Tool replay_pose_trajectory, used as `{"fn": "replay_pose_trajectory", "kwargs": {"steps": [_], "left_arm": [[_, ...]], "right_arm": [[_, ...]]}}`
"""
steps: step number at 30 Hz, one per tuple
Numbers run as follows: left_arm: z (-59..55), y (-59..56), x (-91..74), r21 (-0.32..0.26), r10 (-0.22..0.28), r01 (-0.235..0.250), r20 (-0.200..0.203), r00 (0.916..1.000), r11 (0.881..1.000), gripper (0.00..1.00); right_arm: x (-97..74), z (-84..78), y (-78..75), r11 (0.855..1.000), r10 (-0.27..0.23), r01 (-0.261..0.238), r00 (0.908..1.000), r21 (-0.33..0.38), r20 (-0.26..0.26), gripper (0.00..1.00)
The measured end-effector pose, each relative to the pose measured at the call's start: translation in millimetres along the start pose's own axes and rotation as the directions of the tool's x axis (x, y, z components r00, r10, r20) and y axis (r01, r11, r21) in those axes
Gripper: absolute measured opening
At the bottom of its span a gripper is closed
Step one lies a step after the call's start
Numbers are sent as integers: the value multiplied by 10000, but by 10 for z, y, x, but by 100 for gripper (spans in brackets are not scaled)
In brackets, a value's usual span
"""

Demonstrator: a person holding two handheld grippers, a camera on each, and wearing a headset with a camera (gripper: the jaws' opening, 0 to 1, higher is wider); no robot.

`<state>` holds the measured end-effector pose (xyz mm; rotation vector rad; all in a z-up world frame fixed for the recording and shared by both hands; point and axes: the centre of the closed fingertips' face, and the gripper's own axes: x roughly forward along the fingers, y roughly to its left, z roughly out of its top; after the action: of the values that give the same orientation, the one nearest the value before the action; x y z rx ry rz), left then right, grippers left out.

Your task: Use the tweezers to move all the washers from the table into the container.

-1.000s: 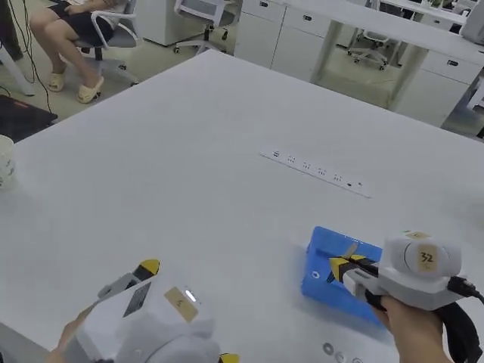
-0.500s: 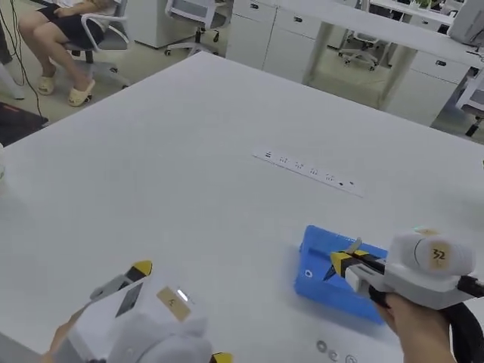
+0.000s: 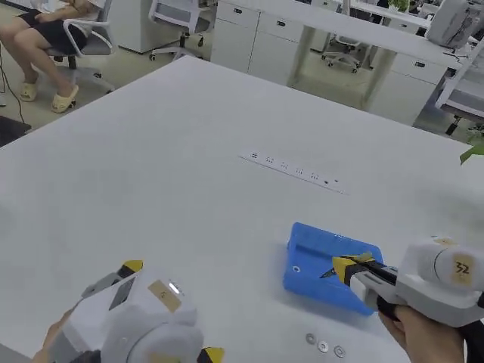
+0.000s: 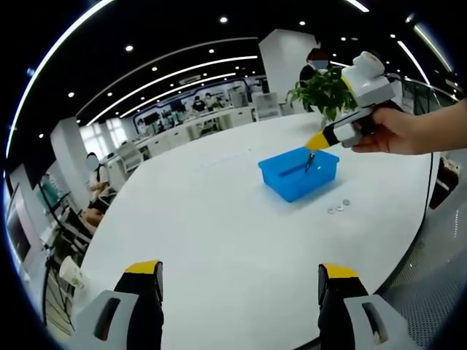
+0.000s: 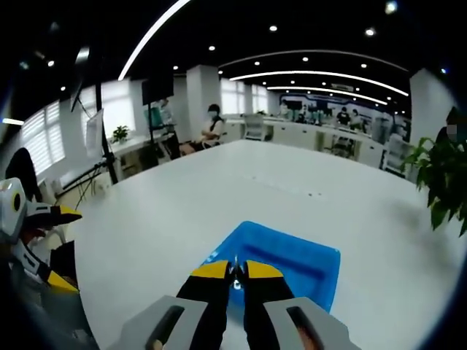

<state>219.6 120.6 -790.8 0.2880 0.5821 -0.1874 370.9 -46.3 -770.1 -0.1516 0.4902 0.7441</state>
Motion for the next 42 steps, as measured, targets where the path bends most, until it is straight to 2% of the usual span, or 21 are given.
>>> {"fn": "replay_pose_trajectory", "kwargs": {"steps": [8, 13, 18, 23, 27, 29, 42], "left_arm": [[10, 5, -6, 5, 14, -14, 53, 10000, 10000, 89], [16, 6, -17, 3, 21, -21, 75, 10000, 10000, 89], [20, -2, -18, 32, -13, 12, 88, 10000, 10000, 89], [27, -6, -23, 38, -45, 45, 115, 9999, 10000, 89], [30, -7, -26, 61, -52, 51, 124, 9999, 10000, 89], [46, -4, -30, 7, -43, 43, 221, 9997, 10000, 90], [24, 14, -10, -61, 18, -17, 147, 9999, 10000, 89]], "right_arm": [[-173, 80, 42, 9999, -21, 15, 9992, 145, 402, 3], [-246, -17, 118, 10000, 73, -73, 9997, 1, 243, 3], [-298, -174, 187, 9998, 210, -210, 9998, -60, -74, 3], [-327, -317, 221, 9992, 341, -333, 9988, 226, -361, 3], [-316, -430, 285, 9989, 435, -422, 9967, 202, -690, 3], [-307, -507, 302, 9993, 372, -373, 9937, 15, -1058, 3], [-214, -685, 328, 9988, 473, -441, 9846, 227, -1683, 3]]}}
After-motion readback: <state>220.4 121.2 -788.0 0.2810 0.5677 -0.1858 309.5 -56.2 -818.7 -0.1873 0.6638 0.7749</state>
